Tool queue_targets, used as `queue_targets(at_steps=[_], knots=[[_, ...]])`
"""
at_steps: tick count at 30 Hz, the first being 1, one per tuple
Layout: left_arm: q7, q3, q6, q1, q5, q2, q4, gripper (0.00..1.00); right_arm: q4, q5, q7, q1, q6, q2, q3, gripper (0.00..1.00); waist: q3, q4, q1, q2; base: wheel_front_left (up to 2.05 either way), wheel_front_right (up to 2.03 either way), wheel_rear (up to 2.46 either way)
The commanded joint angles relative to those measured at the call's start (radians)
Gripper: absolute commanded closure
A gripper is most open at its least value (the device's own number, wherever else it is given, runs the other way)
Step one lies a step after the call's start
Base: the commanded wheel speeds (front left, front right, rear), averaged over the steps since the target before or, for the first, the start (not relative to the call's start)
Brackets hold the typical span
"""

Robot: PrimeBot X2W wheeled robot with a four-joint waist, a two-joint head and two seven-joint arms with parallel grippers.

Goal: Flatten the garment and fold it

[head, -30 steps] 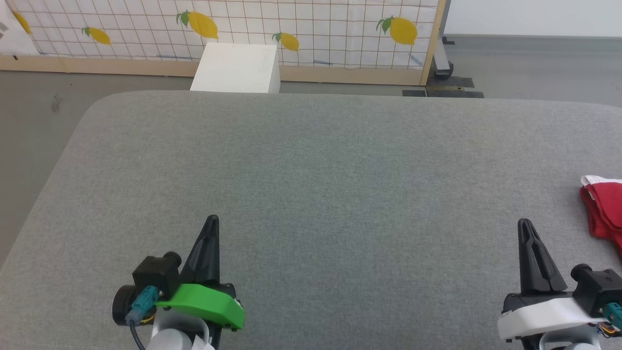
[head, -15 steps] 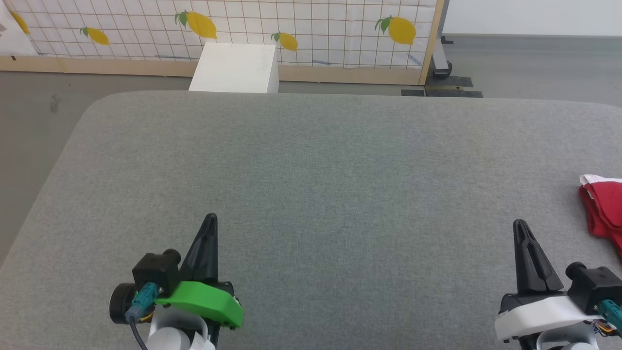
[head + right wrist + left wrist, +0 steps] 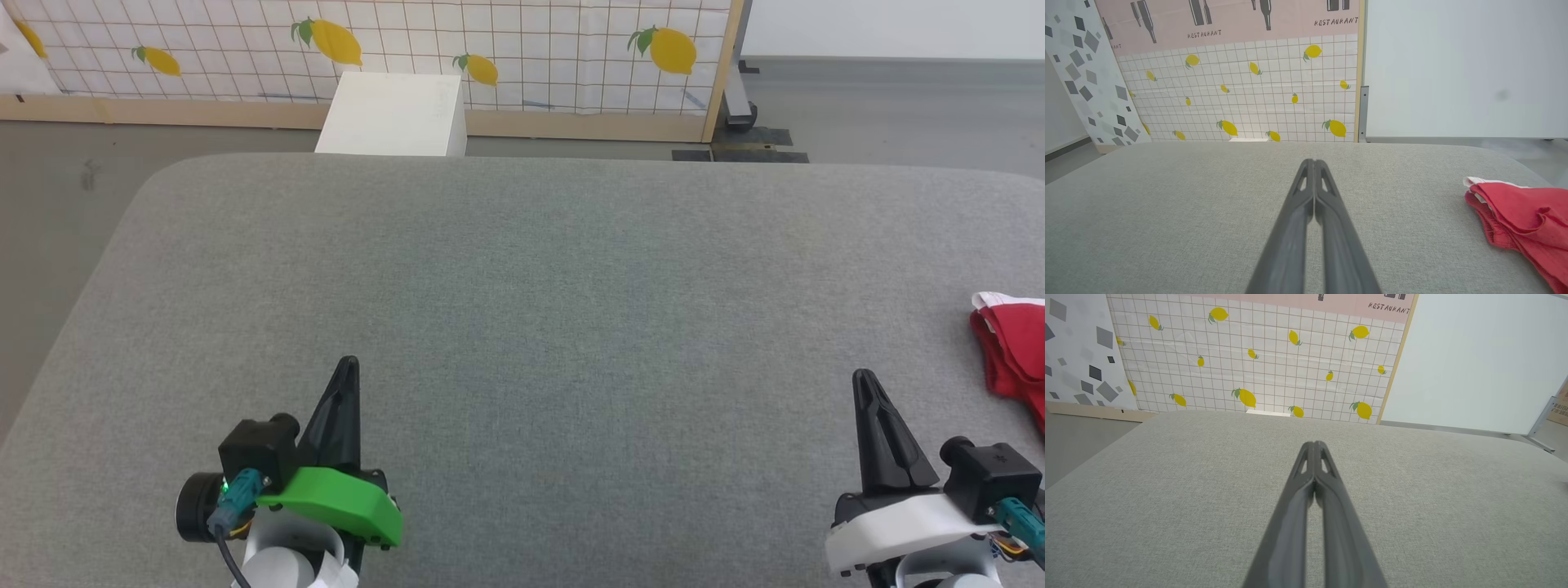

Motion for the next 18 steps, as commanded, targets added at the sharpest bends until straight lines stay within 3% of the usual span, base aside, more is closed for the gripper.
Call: queue_targets(at_steps=[1, 18], knots=[[0.004, 0.003, 0.010, 0.017, 0.019, -0.001, -0.009, 1.00, -0.008, -0.011, 0.007, -0.010, 0.000, 0.001, 0.004, 1.00, 0.000, 0.000, 0.0000, 0.0000, 0.00, 0.00, 0.00], [0.039, 0.017, 0.020, 0.027, 0.052, -0.002, -0.034, 1.00, -0.019, -0.029, 0.042, -0.015, -0.001, 0.001, 0.017, 1.00, 0.001, -0.004, 0.0000, 0.0000, 0.00, 0.00, 0.00]])
